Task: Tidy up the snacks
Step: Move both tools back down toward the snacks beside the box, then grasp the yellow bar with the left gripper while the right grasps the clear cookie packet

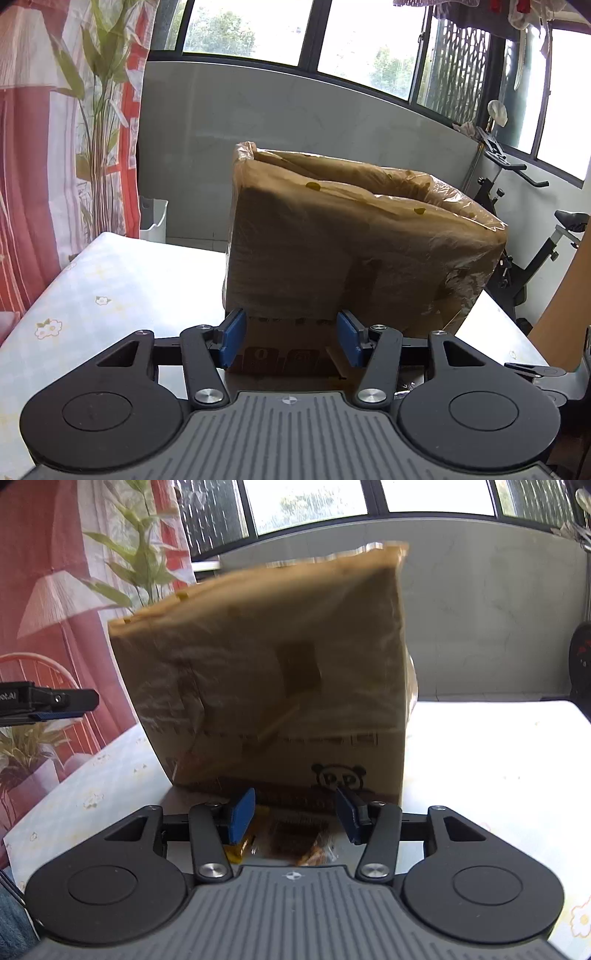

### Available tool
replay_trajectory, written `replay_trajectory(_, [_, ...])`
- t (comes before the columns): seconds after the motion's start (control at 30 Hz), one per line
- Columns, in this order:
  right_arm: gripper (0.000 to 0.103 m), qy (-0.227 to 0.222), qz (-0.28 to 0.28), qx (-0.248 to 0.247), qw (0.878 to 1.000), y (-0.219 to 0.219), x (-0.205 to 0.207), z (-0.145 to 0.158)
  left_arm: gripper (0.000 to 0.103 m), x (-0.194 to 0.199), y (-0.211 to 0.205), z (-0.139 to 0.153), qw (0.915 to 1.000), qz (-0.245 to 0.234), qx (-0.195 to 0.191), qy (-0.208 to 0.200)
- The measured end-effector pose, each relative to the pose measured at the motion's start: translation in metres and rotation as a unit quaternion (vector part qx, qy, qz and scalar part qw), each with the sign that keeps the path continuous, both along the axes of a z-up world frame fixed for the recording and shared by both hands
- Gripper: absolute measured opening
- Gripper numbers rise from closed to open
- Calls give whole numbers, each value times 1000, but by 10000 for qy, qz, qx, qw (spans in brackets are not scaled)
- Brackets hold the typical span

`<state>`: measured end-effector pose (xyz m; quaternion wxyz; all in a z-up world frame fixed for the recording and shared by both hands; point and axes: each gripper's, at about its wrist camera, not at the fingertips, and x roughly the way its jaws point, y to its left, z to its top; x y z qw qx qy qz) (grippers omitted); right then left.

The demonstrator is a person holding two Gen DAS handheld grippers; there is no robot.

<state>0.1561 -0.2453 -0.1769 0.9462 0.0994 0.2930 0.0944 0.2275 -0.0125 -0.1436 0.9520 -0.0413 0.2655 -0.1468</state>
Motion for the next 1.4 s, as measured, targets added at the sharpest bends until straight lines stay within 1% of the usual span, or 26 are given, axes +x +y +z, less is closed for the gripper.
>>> replay_trajectory(0.1, [52,435,-66,-30,9990,4,10,-22,57,4,-1,-11,9998,2,19,193])
replay_trajectory(0.27, [52,805,-234,37,9965,4,19,-42,57,12,-2,-28,9988,-44,83,479])
replay_trajectory(0.33, [45,862,-258,-5,9959,2,18,-46,57,15,-4,-35,9981,-80,73,598])
replay_trajectory(0.37, [39,845,-276,-22,9960,0,16,-47,57,15,-5,-38,9977,-105,70,661])
replay_trajectory(0.4, [28,822,-298,-61,9961,-2,14,-48,57,17,-6,-41,9973,-127,67,719])
replay_trajectory(0.43, [21,814,-325,-106,9961,-4,11,-48,57,18,-8,-46,9968,-166,65,785])
replay_trajectory(0.47, [19,816,-329,-129,9960,-6,9,-48,57,18,-11,-50,9961,-223,69,850])
replay_trajectory(0.63, [19,612,-319,-340,9970,-11,-9,-49,57,31,-28,-71,9925,-530,212,1076])
replay_trajectory(0.73, [19,490,-315,-439,9973,-10,-15,-50,57,39,-44,-81,9900,-736,371,1149])
replay_trajectory(0.97, [19,441,-299,-363,9979,-6,-11,-55,57,43,-80,-99,9864,-989,591,1169])
replay_trajectory(1.07, [19,431,-290,-363,9980,-5,-8,-56,57,45,-91,-105,9852,-939,845,1161])
replay_trajectory(1.13, [19,428,-285,-356,9980,-5,-7,-57,57,47,-93,-110,9848,-858,892,1216])
replay_trajectory(1.2, [19,423,-281,-354,9981,-5,-8,-57,56,45,-92,-114,9861,-791,914,1143])
replay_trajectory(1.27, [19,423,-284,-349,9981,-5,-8,-57,54,42,-93,-114,9858,-797,993,1092])
replay_trajectory(1.33, [19,423,-285,-349,9981,-5,-8,-57,38,38,-93,-113,9851,-824,1079,1054])
replay_trajectory(1.4, [19,424,-287,-348,9981,-5,-8,-57,36,34,-89,-112,9853,-860,993,1089])
